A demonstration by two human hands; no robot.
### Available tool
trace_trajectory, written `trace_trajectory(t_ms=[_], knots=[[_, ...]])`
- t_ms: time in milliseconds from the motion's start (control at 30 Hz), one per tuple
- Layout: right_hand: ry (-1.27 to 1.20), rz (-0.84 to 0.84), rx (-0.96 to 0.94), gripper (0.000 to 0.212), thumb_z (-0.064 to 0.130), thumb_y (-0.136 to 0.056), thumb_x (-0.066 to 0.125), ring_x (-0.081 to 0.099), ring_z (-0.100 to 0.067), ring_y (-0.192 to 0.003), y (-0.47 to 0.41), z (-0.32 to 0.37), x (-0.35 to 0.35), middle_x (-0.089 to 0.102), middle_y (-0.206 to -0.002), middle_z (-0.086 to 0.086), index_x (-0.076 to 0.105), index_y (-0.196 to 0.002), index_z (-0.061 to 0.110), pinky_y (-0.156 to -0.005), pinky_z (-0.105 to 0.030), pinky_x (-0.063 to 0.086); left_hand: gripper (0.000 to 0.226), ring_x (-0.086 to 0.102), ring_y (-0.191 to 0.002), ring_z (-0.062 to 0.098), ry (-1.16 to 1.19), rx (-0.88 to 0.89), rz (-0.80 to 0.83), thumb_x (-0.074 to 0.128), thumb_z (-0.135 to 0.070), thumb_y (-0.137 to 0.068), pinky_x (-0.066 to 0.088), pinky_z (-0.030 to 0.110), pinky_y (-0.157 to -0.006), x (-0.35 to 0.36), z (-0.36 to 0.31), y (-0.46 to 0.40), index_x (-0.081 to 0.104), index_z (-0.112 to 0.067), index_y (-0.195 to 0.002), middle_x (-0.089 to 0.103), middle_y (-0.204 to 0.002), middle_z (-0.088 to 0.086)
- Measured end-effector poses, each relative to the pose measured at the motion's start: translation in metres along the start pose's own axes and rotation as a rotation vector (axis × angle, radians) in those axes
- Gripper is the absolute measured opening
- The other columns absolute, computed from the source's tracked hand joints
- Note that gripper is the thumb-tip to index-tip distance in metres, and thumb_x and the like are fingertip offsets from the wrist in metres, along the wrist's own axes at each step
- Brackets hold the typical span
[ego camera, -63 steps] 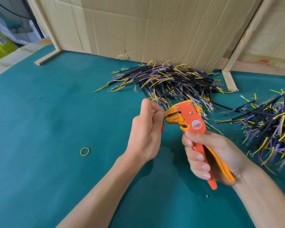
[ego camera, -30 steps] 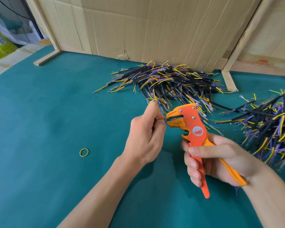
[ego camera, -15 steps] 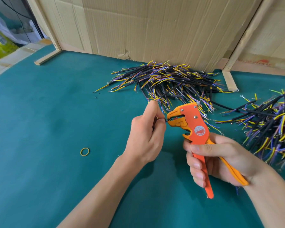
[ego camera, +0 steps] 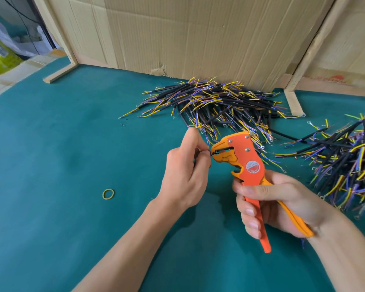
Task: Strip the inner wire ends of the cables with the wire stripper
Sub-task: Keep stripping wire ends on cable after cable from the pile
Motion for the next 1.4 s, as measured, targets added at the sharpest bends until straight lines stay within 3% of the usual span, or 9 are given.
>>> trace_trajectory(t_ms=[467, 667, 833, 967, 1067, 1233, 1333, 1400], knots=[[-0.024, -0.007, 0.019, 0.018, 0.011, -0.094, 0.059, 0.053, -0.028, -0.051, 0.001, 0.000, 0.002, 0.048, -0.067, -0.016, 0.057, -0.078, 0.006, -0.054, -0.039, 0.049, 0.011, 0.042, -0.054, 0.022, 0.039, -0.005, 0.016, 0.042, -0.005, -0.087, 0.036, 0.033, -0.052, 0.001, 0.002, 0.001, 0.042, -0.015, -0.084, 0.056, -0.061, 0.006], [-0.087, -0.074, 0.016, 0.037, 0.029, -0.075, 0.087, 0.046, -0.023, -0.042, -0.002, -0.002, 0.008, 0.044, -0.060, -0.013, 0.056, -0.075, 0.007, -0.046, -0.032, 0.045, 0.021, 0.037, -0.049, 0.012, 0.089, -0.070, -0.003, 0.042, -0.002, -0.087, 0.032, 0.019, -0.049, -0.001, 0.009, 0.000, 0.041, -0.022, -0.082, 0.060, -0.063, 0.004], [-0.092, -0.169, -0.042, 0.049, 0.039, -0.065, 0.093, 0.035, -0.015, -0.031, -0.008, -0.002, 0.010, 0.033, -0.053, -0.006, 0.053, -0.068, 0.012, -0.035, -0.022, 0.037, 0.024, 0.037, -0.048, 0.013, 0.117, -0.130, -0.030, 0.043, -0.005, -0.088, 0.032, 0.022, -0.049, -0.001, 0.012, -0.001, 0.041, -0.028, -0.080, 0.061, -0.063, 0.003], [-0.151, -0.091, -0.050, 0.039, 0.031, -0.071, 0.090, 0.046, -0.022, -0.040, -0.008, -0.003, 0.011, 0.044, -0.059, -0.011, 0.058, -0.076, 0.010, -0.043, -0.030, 0.043, 0.023, 0.037, -0.048, 0.013, 0.116, -0.137, -0.036, 0.044, -0.008, -0.091, 0.032, 0.022, -0.049, 0.001, 0.011, 0.000, 0.041, -0.028, -0.081, 0.061, -0.065, 0.002], [-0.215, -0.023, -0.088, 0.035, 0.022, -0.076, 0.086, 0.057, -0.033, -0.062, -0.005, 0.000, 0.005, 0.056, -0.076, -0.020, 0.062, -0.094, 0.005, -0.061, -0.045, 0.052, 0.024, 0.039, -0.049, 0.012, 0.109, -0.164, -0.048, 0.045, -0.010, -0.093, 0.034, 0.024, -0.050, 0.002, 0.012, 0.001, 0.041, -0.032, -0.083, 0.062, -0.067, 0.002], [-0.346, -0.260, -0.156, 0.034, 0.016, -0.073, 0.080, 0.062, -0.036, -0.074, -0.004, 0.003, -0.018, 0.061, -0.087, -0.022, 0.064, -0.100, 0.005, -0.069, -0.048, 0.058, 0.014, 0.050, -0.053, 0.012, 0.224, -0.277, -0.031, 0.054, -0.019, -0.091, 0.037, 0.033, -0.056, 0.003, 0.012, 0.004, 0.045, -0.025, -0.100, 0.064, -0.073, 0.007], [-0.401, -0.317, -0.150, 0.020, 0.015, -0.080, 0.068, 0.062, -0.036, -0.073, -0.005, 0.000, -0.021, 0.062, -0.087, -0.022, 0.066, -0.098, 0.005, -0.070, -0.048, 0.059, 0.019, 0.055, -0.061, 0.014, 0.325, -0.405, 0.019, 0.060, -0.017, -0.089, 0.041, 0.026, -0.052, 0.012, 0.007, 0.006, 0.054, -0.013, -0.107, 0.070, -0.075, 0.003], [-0.395, -0.333, -0.140, 0.020, 0.015, -0.079, 0.069, 0.063, -0.037, -0.073, -0.005, 0.000, -0.020, 0.063, -0.087, -0.023, 0.067, -0.096, 0.004, -0.070, -0.048, 0.059, 0.010, 0.063, -0.068, 0.012, 0.397, -0.487, 0.083, 0.066, -0.007, -0.091, 0.047, 0.022, -0.055, 0.018, -0.001, 0.000, 0.065, -0.007, -0.102, 0.076, -0.081, 0.006]])
Point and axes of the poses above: each hand's wrist, its own y-axis away from the middle knuckle, its own x-axis out of the palm, z = x × y, the point moved 5 cm from there along -y, towards the middle knuckle
